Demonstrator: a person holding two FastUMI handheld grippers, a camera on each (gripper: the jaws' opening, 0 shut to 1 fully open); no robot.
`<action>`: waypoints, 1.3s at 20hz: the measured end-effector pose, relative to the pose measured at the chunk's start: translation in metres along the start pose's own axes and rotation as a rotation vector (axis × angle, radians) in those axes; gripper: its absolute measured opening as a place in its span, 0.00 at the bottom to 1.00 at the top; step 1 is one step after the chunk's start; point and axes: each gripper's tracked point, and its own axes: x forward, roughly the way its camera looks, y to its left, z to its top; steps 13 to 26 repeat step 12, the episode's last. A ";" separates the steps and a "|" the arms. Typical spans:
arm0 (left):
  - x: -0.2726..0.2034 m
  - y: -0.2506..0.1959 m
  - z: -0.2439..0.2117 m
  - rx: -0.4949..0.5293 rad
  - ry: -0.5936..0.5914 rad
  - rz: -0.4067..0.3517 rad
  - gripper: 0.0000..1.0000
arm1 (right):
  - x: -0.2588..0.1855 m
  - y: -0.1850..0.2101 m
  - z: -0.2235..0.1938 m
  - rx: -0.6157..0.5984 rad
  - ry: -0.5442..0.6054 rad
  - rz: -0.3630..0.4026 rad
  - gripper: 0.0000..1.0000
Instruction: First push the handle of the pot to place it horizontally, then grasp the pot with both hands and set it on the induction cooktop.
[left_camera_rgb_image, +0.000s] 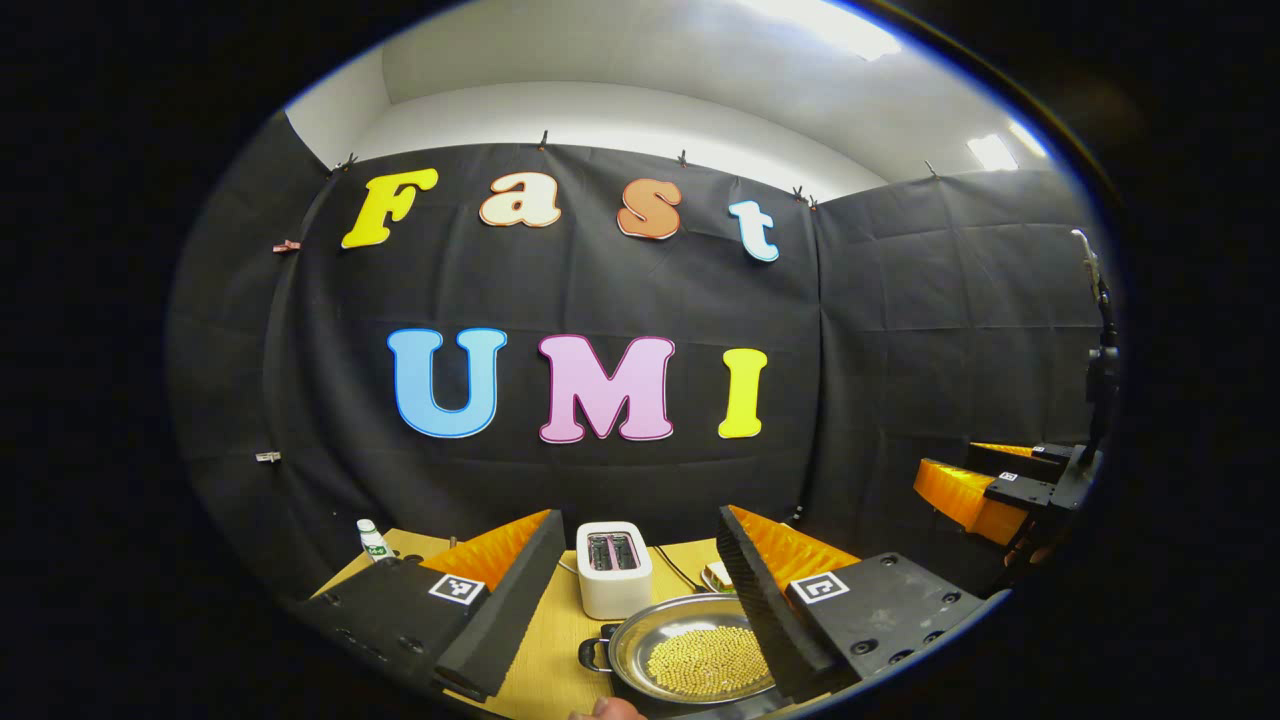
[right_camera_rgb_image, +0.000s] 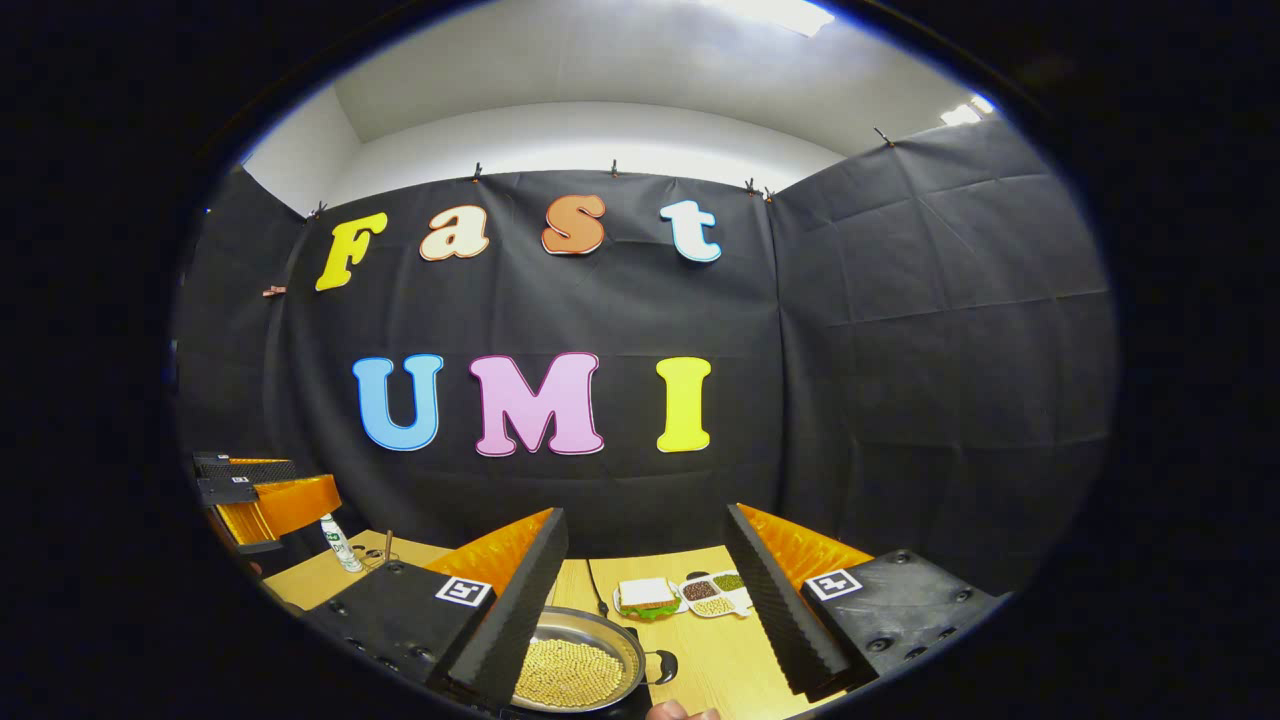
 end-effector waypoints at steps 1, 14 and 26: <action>0.000 0.000 0.001 -0.002 -0.002 0.002 0.93 | 0.000 -0.002 0.001 -0.001 -0.001 -0.005 0.98; 0.001 0.000 -0.004 -0.013 0.018 0.006 0.95 | 0.000 -0.009 -0.004 0.001 0.011 -0.015 0.92; 0.001 0.000 -0.004 -0.013 0.018 0.006 0.95 | 0.000 -0.009 -0.004 0.001 0.011 -0.015 0.92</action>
